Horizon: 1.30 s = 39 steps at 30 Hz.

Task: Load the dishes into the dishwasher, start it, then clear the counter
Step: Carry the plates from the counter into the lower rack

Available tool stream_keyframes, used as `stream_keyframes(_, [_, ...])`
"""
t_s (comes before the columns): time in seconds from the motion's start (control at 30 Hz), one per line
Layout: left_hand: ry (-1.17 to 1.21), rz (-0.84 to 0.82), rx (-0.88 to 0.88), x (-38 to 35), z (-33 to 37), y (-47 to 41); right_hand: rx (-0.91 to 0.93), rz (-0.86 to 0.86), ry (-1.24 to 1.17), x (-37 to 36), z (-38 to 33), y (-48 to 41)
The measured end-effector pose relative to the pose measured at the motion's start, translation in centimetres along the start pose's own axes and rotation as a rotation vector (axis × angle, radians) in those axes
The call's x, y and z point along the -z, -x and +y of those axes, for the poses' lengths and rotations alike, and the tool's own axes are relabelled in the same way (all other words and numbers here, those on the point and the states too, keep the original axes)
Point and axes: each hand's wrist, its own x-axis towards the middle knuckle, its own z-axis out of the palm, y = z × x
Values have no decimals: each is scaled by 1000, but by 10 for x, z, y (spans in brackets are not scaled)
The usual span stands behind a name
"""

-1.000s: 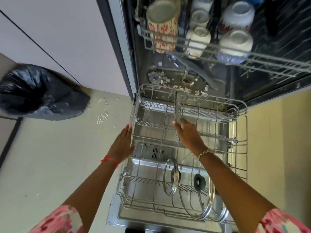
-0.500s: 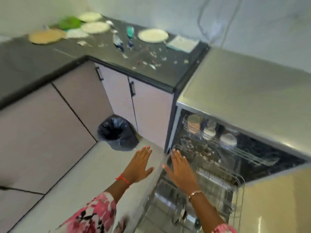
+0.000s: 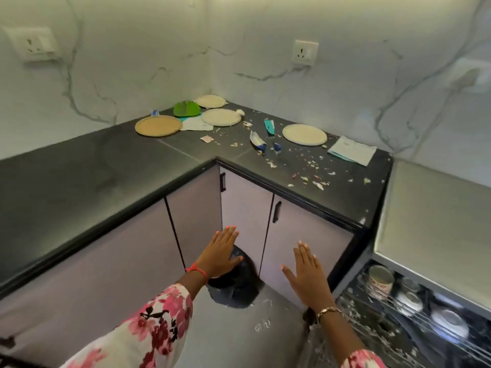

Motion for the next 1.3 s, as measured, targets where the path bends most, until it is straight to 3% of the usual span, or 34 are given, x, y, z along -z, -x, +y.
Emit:
stream_keyframes(0.33, [57, 80, 10, 64, -85, -130, -19, 37, -30, 31, -24, -132])
stream_keyframes(0.57, [86, 63, -11, 69, -115, -263, -48, 81, -12, 50, 5, -271])
stream_keyframes(0.9, [127, 31, 20, 91, -140, -437, -120, -17, 16, 84, 54, -456])
stream_keyframes(1.07, [90, -12, 28, 82, -149, -482, -170, -43, 4, 94, 67, -519])
stream_keyframes(1.3, [21, 121, 27, 62, -156, -489, -219, -28, 80, 100, 88, -578])
